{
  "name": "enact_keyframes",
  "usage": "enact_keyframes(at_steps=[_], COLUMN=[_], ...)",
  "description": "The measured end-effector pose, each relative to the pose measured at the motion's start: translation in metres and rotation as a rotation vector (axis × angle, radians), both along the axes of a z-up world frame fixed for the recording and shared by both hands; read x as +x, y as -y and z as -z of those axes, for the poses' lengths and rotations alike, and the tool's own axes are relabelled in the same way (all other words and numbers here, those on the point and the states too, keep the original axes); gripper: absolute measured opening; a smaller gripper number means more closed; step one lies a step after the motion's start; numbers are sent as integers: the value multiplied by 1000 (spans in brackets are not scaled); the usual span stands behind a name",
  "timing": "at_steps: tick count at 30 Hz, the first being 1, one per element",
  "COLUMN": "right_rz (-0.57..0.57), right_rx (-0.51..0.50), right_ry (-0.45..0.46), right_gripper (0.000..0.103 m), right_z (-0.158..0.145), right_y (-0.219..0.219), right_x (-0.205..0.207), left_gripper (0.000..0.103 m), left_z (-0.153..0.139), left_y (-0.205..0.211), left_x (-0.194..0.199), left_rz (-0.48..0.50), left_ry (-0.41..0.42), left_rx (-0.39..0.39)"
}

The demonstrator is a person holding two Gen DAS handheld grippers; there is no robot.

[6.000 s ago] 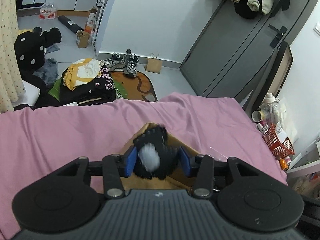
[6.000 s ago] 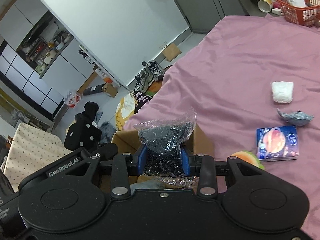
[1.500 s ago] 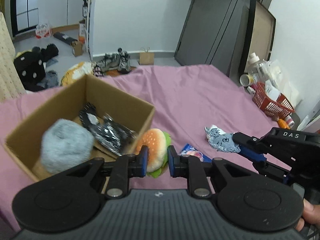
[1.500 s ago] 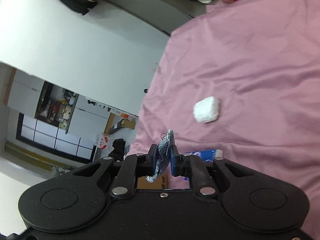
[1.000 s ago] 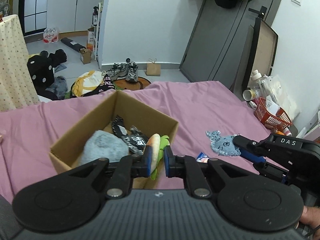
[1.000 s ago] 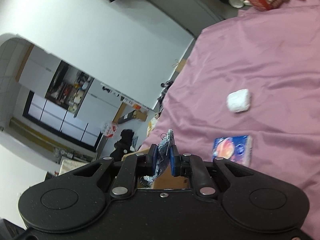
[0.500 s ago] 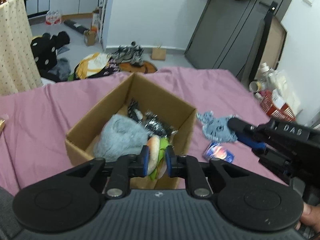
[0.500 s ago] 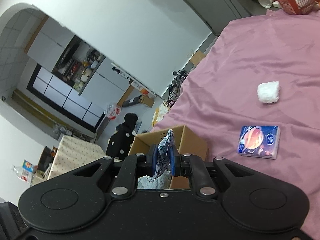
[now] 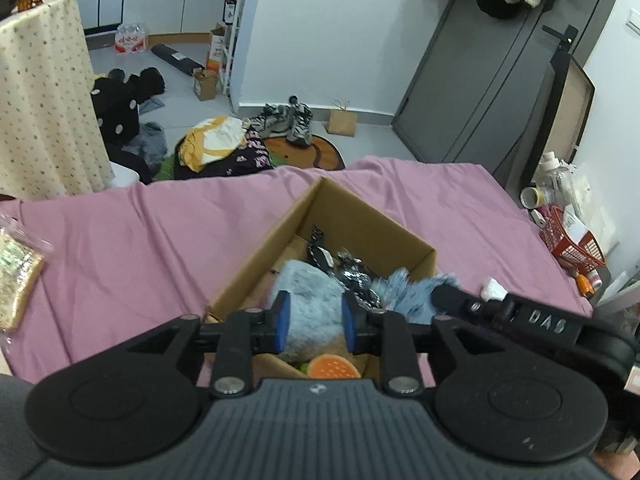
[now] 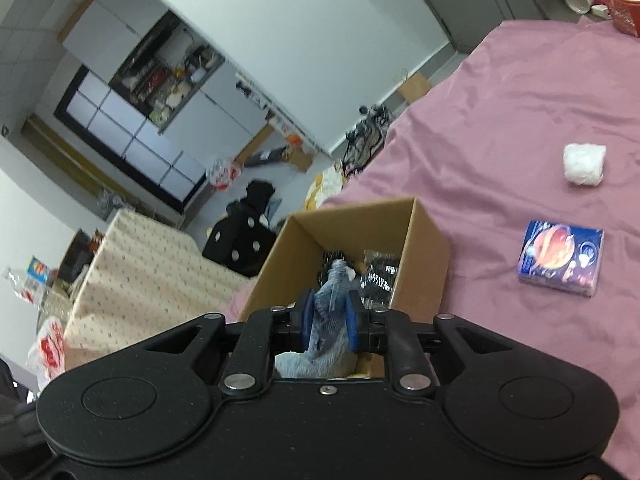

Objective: Organize soft objects
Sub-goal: 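Lower both plushes into the box and open both tools, then reach the left tool to the blue tissue pack and close on it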

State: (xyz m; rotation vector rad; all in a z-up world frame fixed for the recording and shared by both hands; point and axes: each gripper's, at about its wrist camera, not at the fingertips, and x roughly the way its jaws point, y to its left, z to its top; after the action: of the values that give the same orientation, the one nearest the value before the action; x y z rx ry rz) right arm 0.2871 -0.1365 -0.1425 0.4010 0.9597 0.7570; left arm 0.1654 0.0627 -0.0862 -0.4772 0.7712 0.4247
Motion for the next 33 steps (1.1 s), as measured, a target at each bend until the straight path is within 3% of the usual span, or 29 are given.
enact_keyframes(at_steps=[2,4,14,33], right_rz=[3,15,103,280], right_rx=[-19,-23,1,74], right_ry=[4,15,6,-56], right_gripper=[34,39,47,61], right_z=[-1,-4,-10,2], right_y=[0,3,42,136], right_x=[-3,-4,2,34], left_gripper=[37,43,61,63], left_z=[-3,-5,-13,-10], left_y=[0,0,12,89], left_x=[-2,-4,-9,31], left_rz=[-5,-8,-18,88], left_ry=[0,-1,-10,-9], left_rx=[12,25,76,94])
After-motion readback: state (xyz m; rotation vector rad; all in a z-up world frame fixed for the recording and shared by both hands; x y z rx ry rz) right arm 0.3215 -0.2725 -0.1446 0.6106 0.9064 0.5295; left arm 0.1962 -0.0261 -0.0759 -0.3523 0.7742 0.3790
